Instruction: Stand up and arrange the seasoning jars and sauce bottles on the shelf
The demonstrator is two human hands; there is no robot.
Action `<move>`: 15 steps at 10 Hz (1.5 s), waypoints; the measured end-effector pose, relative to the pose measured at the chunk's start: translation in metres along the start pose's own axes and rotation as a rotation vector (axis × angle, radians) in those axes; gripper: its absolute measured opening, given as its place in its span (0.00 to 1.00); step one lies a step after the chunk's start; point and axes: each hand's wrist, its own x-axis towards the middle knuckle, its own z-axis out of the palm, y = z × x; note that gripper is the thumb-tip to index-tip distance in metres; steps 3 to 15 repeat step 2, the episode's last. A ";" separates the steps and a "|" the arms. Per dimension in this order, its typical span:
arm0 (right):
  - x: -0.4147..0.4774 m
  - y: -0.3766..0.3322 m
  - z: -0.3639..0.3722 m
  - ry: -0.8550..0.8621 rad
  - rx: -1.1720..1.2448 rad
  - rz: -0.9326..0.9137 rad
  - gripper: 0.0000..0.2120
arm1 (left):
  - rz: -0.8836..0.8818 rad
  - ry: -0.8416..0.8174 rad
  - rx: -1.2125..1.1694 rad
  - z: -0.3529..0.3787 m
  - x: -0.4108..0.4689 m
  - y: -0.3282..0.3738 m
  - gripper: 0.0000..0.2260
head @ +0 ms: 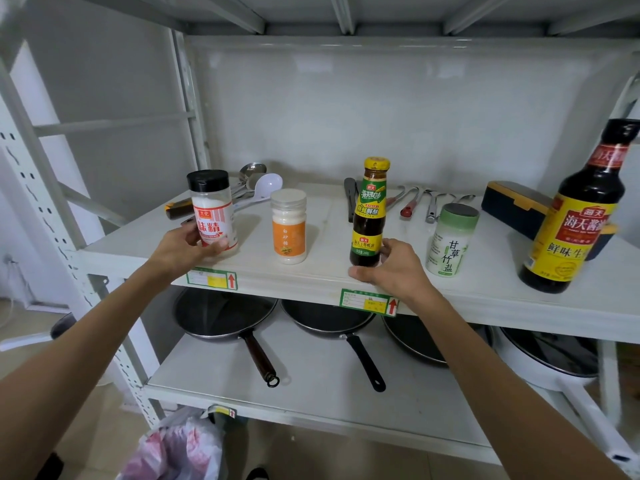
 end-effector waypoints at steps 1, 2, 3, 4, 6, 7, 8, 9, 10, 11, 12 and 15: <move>-0.032 -0.009 -0.014 -0.020 -0.070 0.031 0.40 | -0.037 0.031 0.035 -0.007 -0.010 0.000 0.37; -0.073 -0.018 -0.043 0.076 -0.024 -0.103 0.19 | 0.086 0.251 0.069 -0.017 -0.031 0.008 0.34; -0.073 -0.018 -0.043 0.076 -0.024 -0.103 0.19 | 0.086 0.251 0.069 -0.017 -0.031 0.008 0.34; -0.073 -0.018 -0.043 0.076 -0.024 -0.103 0.19 | 0.086 0.251 0.069 -0.017 -0.031 0.008 0.34; -0.073 -0.018 -0.043 0.076 -0.024 -0.103 0.19 | 0.086 0.251 0.069 -0.017 -0.031 0.008 0.34; -0.073 -0.018 -0.043 0.076 -0.024 -0.103 0.19 | 0.086 0.251 0.069 -0.017 -0.031 0.008 0.34; -0.073 -0.018 -0.043 0.076 -0.024 -0.103 0.19 | 0.086 0.251 0.069 -0.017 -0.031 0.008 0.34; -0.073 -0.018 -0.043 0.076 -0.024 -0.103 0.19 | 0.086 0.251 0.069 -0.017 -0.031 0.008 0.34; -0.073 -0.018 -0.043 0.076 -0.024 -0.103 0.19 | 0.086 0.251 0.069 -0.017 -0.031 0.008 0.34; -0.073 -0.018 -0.043 0.076 -0.024 -0.103 0.19 | 0.086 0.251 0.069 -0.017 -0.031 0.008 0.34; -0.073 -0.018 -0.043 0.076 -0.024 -0.103 0.19 | 0.086 0.251 0.069 -0.017 -0.031 0.008 0.34; -0.073 -0.018 -0.043 0.076 -0.024 -0.103 0.19 | 0.086 0.251 0.069 -0.017 -0.031 0.008 0.34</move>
